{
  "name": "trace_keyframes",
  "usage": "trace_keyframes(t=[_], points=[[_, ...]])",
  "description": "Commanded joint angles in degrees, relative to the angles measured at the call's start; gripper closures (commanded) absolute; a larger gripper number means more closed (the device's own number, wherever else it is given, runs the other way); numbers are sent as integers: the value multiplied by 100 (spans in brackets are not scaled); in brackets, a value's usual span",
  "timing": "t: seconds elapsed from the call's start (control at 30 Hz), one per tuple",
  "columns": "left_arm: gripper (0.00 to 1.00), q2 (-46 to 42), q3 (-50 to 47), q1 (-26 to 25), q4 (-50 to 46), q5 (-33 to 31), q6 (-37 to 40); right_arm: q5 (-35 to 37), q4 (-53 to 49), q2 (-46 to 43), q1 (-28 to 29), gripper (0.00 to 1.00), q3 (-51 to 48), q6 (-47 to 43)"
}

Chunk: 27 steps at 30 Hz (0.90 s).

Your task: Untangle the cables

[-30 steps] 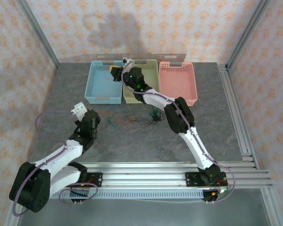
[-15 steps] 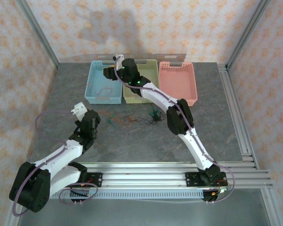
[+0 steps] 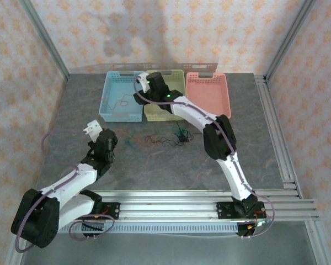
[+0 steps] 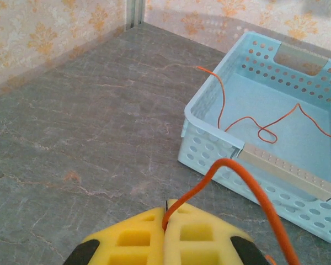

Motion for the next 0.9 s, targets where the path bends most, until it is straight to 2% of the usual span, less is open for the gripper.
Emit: trace_keyframes(t=[0.0,0.1,0.3,0.7,0.87], points=[[100,26,121,55,-53,-45,-43,-183,282,-611,-389,59,-498,-273],[100,17,129,54,-53,-39,-46,-408,69,-486,-587,60,-471,-471],[100,34,129,55,-53,-39,-41,-521,-599,10,-652,53,24,-1284],[100,44,137,57,-55,-28,-35,-875,-2001,1516,-660,43,2091,-2404],[100,52,146,51,-53,-24,-37,-912,-2050,1833,-668,42,2372,-2620]])
